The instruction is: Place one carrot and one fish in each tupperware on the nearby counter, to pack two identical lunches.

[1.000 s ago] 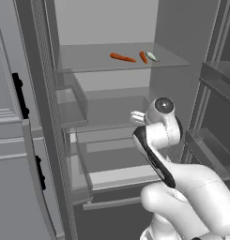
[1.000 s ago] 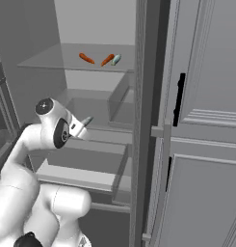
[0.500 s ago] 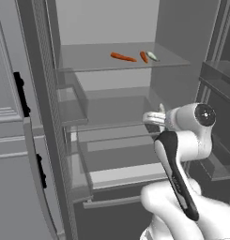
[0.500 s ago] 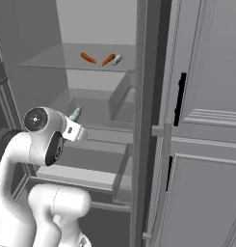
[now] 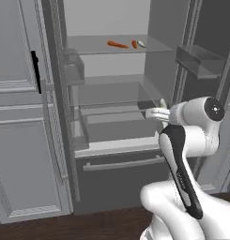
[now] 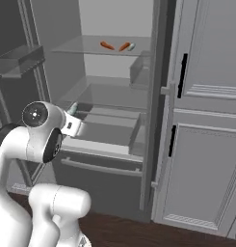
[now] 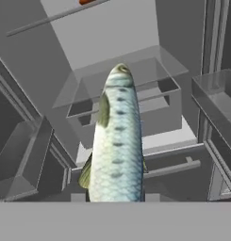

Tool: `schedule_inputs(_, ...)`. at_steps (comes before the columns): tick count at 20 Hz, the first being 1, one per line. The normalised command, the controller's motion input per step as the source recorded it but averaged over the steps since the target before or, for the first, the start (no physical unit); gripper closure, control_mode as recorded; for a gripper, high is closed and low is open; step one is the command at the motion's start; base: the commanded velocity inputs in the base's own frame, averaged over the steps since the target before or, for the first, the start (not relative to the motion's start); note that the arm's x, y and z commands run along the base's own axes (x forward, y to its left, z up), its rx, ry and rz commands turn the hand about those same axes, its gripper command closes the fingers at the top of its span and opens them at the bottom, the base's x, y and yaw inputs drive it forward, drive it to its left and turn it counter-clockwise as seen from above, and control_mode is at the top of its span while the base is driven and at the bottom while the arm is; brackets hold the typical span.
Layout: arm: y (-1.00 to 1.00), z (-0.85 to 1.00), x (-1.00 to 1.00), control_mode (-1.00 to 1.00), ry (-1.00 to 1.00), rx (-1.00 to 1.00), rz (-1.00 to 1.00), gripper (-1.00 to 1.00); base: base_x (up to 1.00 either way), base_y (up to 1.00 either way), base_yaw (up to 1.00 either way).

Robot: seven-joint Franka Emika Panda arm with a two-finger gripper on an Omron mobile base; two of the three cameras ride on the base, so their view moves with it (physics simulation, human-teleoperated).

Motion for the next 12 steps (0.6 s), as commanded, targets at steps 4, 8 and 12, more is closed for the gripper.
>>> schedule_inputs(4, 0.0, 0.0, 0.0, 1.0, 0.0, 0.0, 0.0, 1.0, -0.92, 0.06, 0.03)
schedule_inputs(8, 0.0, 0.0, 0.0, 1.0, 0.0, 0.0, 0.0, 1.0, -0.17, 0.7, 0.42)
schedule_inputs(12, 0.0, 0.0, 0.0, 1.0, 0.0, 0.0, 0.0, 1.0, 0.29, 0.99, 0.59)
